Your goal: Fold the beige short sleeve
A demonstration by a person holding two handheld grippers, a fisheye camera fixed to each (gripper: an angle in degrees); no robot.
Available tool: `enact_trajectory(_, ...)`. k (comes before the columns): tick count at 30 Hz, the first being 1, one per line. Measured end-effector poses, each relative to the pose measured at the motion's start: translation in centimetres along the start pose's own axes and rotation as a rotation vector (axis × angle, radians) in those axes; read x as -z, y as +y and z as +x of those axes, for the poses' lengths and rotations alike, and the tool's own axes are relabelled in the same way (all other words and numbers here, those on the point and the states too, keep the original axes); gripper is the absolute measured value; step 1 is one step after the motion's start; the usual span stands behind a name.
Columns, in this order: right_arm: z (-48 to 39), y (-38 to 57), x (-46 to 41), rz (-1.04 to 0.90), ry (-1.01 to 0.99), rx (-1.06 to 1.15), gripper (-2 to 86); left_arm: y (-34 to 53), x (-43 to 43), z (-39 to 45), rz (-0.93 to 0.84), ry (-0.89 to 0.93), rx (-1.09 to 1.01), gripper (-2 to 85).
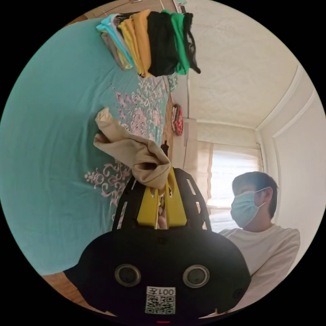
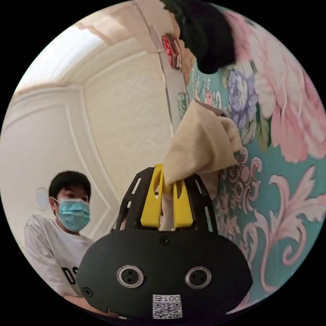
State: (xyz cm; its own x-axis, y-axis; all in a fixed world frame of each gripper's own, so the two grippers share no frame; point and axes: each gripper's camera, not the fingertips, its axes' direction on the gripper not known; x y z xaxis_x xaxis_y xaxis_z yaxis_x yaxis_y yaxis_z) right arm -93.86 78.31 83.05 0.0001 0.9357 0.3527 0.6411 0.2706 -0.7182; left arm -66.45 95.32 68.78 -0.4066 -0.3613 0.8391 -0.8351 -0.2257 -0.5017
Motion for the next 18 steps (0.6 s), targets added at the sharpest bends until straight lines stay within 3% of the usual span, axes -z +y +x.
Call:
enact_trajectory(3,-3.5,-0.2,2.8,-0.131,0.269,0.025,-0.4,1.5,0.7,-2.3,-0.073,-0.072,0.090,-0.9)
enact_trajectory(7,-3.5,0.9,7.8,-0.222,0.614,-0.122,-0.5,4.7,1.2,-7.3,-0.131,-0.108,0.327,-0.9)
enact_trajectory(9,-3.3,0.3,8.4,-0.219,0.600,-0.155,-0.6,4.4,0.9,-8.1,-0.064,-0.011,0.350,-0.9)
enact_trajectory(12,-4.7,-4.3,4.9,-0.254,0.492,-0.036,-0.6,-0.9,-1.4,-6.5,0.003,0.191,0.237,-0.8)
enact_trajectory(16,-10.9,-13.0,-5.3,-0.388,0.403,0.251,-0.6,-11.6,-4.7,2.4,-0.011,0.310,-0.054,-0.8)
enact_trajectory(18,-13.9,-15.5,-8.3,-0.399,0.338,0.291,-0.6,-13.9,-4.8,6.3,-0.015,0.341,-0.112,-0.9)
